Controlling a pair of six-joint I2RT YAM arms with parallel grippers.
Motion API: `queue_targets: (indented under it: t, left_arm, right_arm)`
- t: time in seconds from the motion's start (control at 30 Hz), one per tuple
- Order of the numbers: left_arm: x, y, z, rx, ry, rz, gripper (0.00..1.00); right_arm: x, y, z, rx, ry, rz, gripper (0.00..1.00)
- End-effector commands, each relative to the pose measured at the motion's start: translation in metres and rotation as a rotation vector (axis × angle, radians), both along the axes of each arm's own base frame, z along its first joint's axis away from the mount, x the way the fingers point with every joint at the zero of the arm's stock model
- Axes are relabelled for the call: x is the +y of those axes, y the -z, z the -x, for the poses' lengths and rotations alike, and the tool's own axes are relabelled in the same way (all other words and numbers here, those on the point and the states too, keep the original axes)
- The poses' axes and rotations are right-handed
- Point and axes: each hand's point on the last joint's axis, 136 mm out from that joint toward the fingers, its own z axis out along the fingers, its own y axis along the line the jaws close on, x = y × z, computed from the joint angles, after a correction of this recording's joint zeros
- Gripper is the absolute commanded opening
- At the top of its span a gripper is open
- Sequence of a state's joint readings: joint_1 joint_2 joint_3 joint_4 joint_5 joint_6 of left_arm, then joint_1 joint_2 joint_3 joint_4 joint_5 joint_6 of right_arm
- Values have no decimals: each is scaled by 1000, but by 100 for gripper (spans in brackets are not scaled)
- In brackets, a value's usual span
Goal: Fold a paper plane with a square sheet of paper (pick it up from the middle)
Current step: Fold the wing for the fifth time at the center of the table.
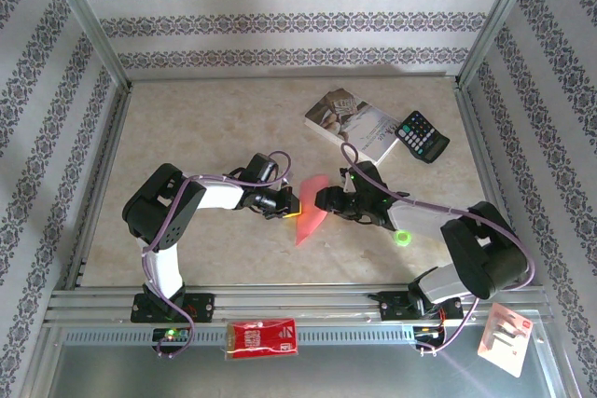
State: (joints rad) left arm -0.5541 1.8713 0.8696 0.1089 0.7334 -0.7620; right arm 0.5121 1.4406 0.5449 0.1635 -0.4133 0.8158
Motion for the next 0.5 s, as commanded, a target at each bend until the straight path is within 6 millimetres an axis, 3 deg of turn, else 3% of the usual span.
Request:
queue_targets:
  t: [0.0, 0.47]
  left_arm:
    - [24, 33, 15, 61, -16, -119, 6]
    - [24, 31, 14, 62, -18, -118, 6]
  right_arm:
    - [3, -13, -3, -60, -4, -57, 54]
    - [3, -21, -6, -134, -30, -112, 56]
